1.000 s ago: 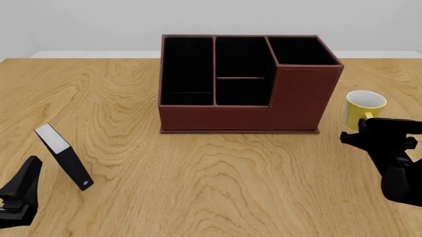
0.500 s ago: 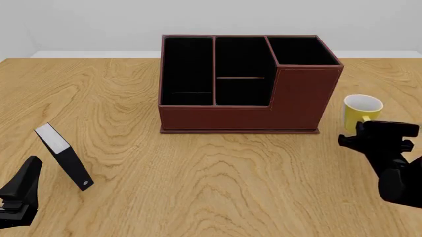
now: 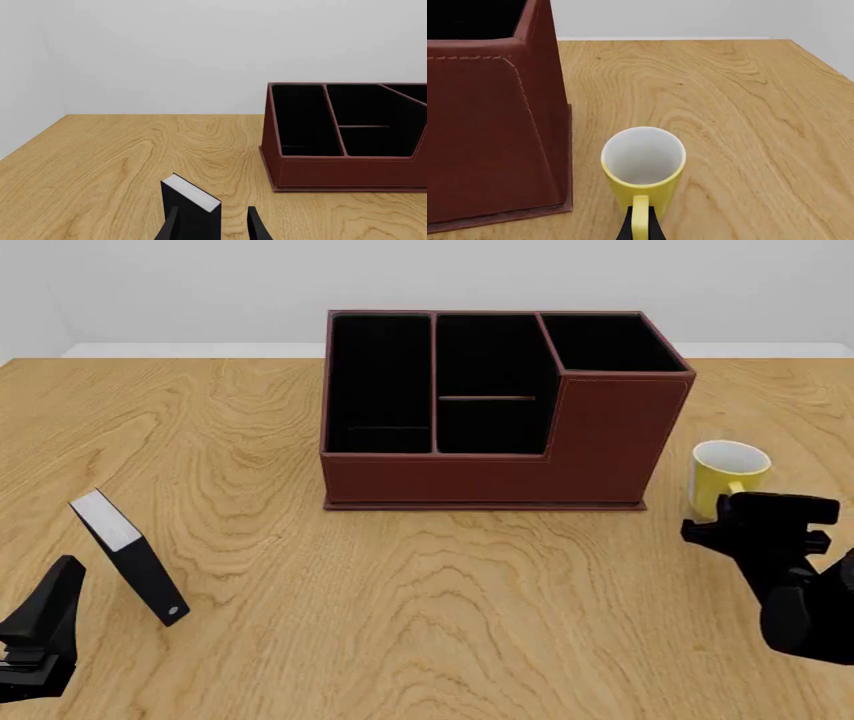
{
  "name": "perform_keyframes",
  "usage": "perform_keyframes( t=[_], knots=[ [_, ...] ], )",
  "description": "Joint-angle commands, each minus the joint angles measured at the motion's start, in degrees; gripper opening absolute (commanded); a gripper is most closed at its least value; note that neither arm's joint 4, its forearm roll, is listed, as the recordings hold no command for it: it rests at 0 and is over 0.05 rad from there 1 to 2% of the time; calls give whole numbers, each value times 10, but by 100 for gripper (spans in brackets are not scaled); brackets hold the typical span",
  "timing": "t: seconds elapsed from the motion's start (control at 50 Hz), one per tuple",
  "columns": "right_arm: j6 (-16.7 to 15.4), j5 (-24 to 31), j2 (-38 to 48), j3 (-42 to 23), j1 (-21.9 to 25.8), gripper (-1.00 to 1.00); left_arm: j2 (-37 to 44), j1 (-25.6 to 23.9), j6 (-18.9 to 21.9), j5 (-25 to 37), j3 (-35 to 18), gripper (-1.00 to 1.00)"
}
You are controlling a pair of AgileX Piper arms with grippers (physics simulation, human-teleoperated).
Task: Pick up the yellow and white mug and place it to the right of the caddy.
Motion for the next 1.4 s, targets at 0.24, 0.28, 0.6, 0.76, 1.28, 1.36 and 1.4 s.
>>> perform_keyframes(
  t=[0.24,0.28,0.6,0.76,1.28,1.36,1.4],
  knots=[
    [3,-3,11,-4,-1,-100,0,0,0,0,0,100],
    [3,-3,10,-3,-1,-100,0,0,0,0,0,100],
    [3,-5,14,-3,-3,-100,0,0,0,0,0,100],
    [3,-8,20,-3,-4,-100,0,0,0,0,0,100],
    [-2,-20,31,4,-11,100,0,0,0,0,0,100],
    [0,-17,21,11,-11,100,0,0,0,0,0,100],
    [-3,-23,22,15,-12,100,0,0,0,0,0,100]
  ],
)
